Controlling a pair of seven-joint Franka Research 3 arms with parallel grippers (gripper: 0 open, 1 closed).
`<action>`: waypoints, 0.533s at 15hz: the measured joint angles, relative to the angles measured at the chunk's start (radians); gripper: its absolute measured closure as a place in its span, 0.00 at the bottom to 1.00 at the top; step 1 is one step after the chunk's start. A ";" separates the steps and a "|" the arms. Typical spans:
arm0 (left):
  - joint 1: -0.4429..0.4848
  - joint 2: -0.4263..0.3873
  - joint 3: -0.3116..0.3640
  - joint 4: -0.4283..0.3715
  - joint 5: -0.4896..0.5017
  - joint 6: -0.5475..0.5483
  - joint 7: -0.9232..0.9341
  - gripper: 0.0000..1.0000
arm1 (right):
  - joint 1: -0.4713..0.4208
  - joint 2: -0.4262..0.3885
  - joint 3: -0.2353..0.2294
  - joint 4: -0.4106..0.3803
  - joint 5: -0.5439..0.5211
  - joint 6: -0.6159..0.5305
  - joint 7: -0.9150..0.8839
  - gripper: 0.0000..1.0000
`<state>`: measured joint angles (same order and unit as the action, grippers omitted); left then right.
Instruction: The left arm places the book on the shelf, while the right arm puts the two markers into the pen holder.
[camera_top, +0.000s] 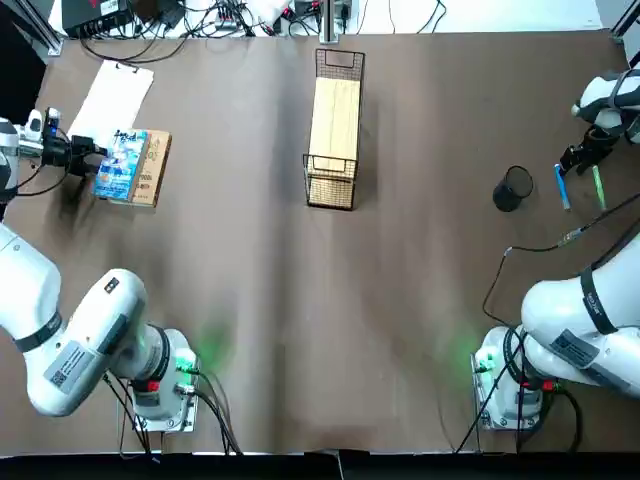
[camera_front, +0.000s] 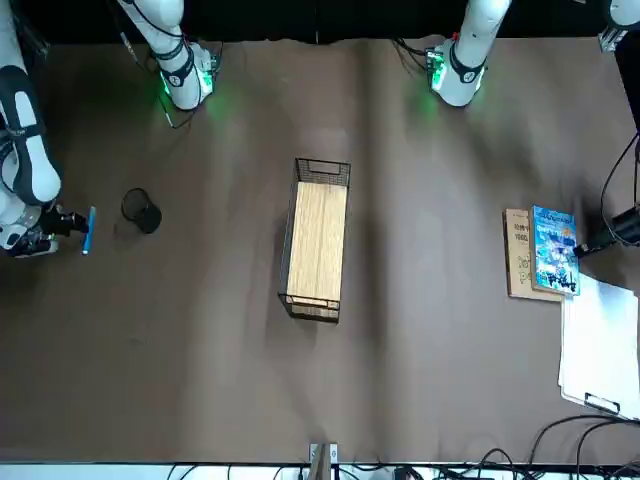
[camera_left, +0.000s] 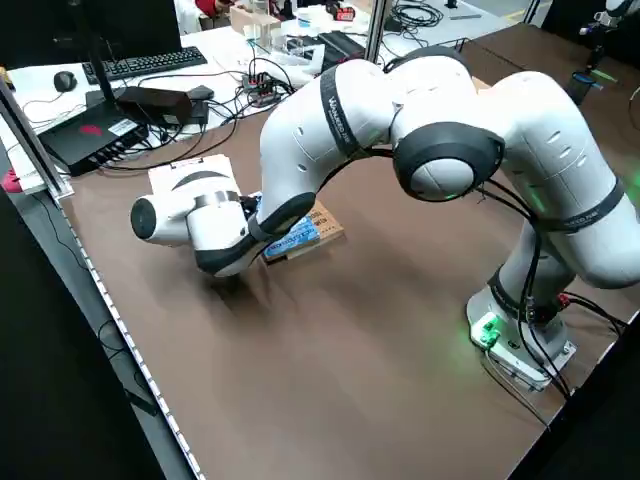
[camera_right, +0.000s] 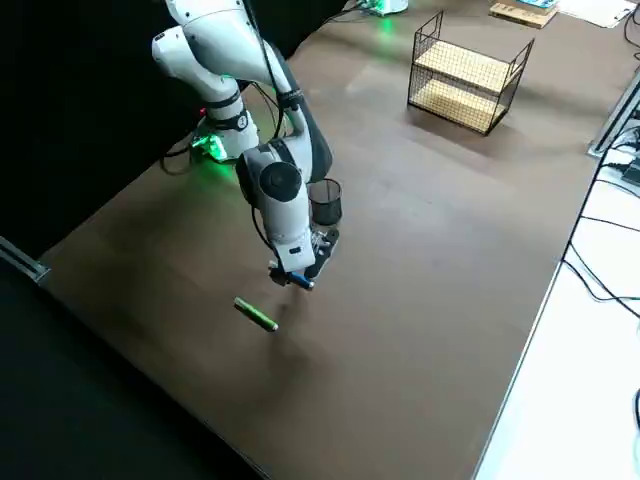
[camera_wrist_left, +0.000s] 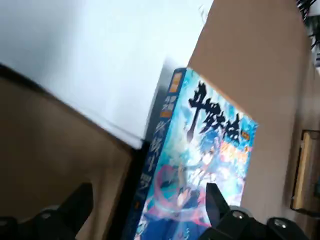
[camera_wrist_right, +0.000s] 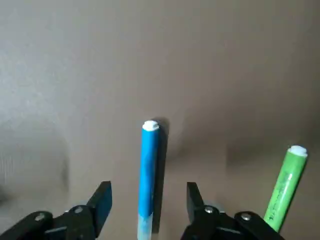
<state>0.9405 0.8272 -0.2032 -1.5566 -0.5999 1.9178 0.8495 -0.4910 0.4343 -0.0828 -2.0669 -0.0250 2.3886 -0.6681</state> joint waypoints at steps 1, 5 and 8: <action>-0.001 0.000 -0.001 0.000 -0.011 0.000 0.000 0.02 | 0.000 0.010 0.001 -0.001 0.000 0.025 -0.001 0.33; -0.002 0.000 -0.005 0.000 -0.017 -0.019 -0.012 0.28 | 0.000 0.082 0.008 -0.001 0.000 0.113 -0.001 0.38; -0.002 0.001 -0.007 0.000 -0.017 -0.035 -0.023 0.35 | 0.001 0.085 0.009 0.003 -0.001 0.117 -0.001 0.40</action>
<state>0.9384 0.8281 -0.2105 -1.5571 -0.6173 1.8831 0.8264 -0.4903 0.5197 -0.0739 -2.0643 -0.0263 2.5058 -0.6690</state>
